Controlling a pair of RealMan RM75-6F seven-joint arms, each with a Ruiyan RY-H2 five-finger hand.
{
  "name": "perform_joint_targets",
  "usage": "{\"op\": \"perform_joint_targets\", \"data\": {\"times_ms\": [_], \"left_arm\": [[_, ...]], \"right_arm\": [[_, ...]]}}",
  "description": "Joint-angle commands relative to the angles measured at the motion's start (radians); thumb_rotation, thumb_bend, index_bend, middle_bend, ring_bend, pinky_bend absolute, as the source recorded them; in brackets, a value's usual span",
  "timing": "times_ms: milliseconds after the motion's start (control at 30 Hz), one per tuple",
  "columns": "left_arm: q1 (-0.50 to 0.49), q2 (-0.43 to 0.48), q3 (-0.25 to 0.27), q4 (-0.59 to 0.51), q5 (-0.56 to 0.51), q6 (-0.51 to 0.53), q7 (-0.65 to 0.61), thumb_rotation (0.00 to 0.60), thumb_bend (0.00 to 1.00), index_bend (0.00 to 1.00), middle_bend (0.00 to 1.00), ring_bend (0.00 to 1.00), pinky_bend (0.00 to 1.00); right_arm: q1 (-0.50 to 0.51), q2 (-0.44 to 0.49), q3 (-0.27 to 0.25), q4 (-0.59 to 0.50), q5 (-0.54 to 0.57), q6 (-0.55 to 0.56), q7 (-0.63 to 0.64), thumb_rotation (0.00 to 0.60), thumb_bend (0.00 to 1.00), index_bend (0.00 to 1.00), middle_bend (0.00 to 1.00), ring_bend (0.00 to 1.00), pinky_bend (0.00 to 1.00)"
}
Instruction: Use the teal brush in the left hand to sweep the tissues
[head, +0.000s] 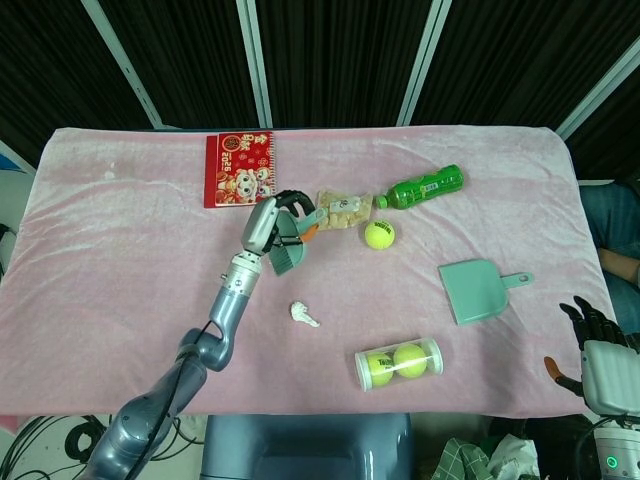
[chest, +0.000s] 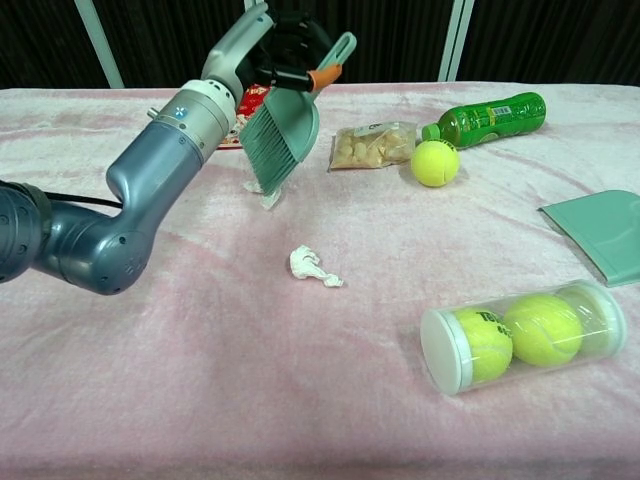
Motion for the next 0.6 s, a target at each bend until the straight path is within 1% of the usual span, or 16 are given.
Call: {"op": "perform_joint_targets", "data": {"times_ms": [33,133,200,267,367,433,500,600], "left_arm": [[0.031,0.069,0.097,-0.013,0.085,-0.076,0.043,0.6,0.44,0.79,0.63,0.35,0.46],[0.046,0.119,0.149,-0.037,0.131,-0.098,0.059,0.6,0.44,0.79,0.63,0.34,0.45],[0.074,0.201,0.221,-0.06,0.195,-0.104,0.098,0.6,0.44,0.79,0.63,0.34,0.45],[0.087,0.284,0.26,-0.133,0.228,-0.115,0.097,0.6,0.44,0.79,0.64,0.34,0.45],[0.093,0.351,0.281,-0.209,0.244,-0.131,0.117,0.6,0.44,0.79,0.65,0.34,0.46],[0.103,0.416,0.301,-0.286,0.257,-0.148,0.152,0.6,0.44,0.79,0.65,0.34,0.46],[0.117,0.495,0.335,-0.375,0.275,-0.178,0.192,0.6,0.44,0.79,0.66,0.34,0.45],[0.127,0.568,0.354,-0.477,0.278,-0.209,0.235,0.6,0.44,0.79,0.66,0.34,0.45]], "right_arm": [[0.0,0.0,0.0,0.0,0.0,0.0,-0.001,0.6,0.17,0.19,0.09,0.14,0.18],[0.001,-0.001,0.0,0.0,-0.001,-0.001,-0.003,0.6,0.17,0.19,0.09,0.14,0.18],[0.002,-0.003,0.0,0.0,0.0,-0.002,-0.006,0.6,0.17,0.19,0.09,0.14,0.18],[0.001,-0.004,0.001,-0.001,0.001,-0.001,-0.007,0.6,0.17,0.19,0.09,0.14,0.18],[0.001,-0.004,0.001,0.0,0.001,0.0,-0.009,0.6,0.17,0.19,0.09,0.14,0.18],[0.0,-0.005,0.002,-0.001,0.002,0.002,-0.01,0.6,0.17,0.19,0.09,0.14,0.18],[0.0,-0.005,0.002,-0.001,0.002,0.002,-0.012,0.6,0.17,0.19,0.09,0.14,0.18],[0.0,-0.005,0.002,-0.002,0.003,0.001,-0.012,0.6,0.17,0.19,0.09,0.14,0.18]]}}
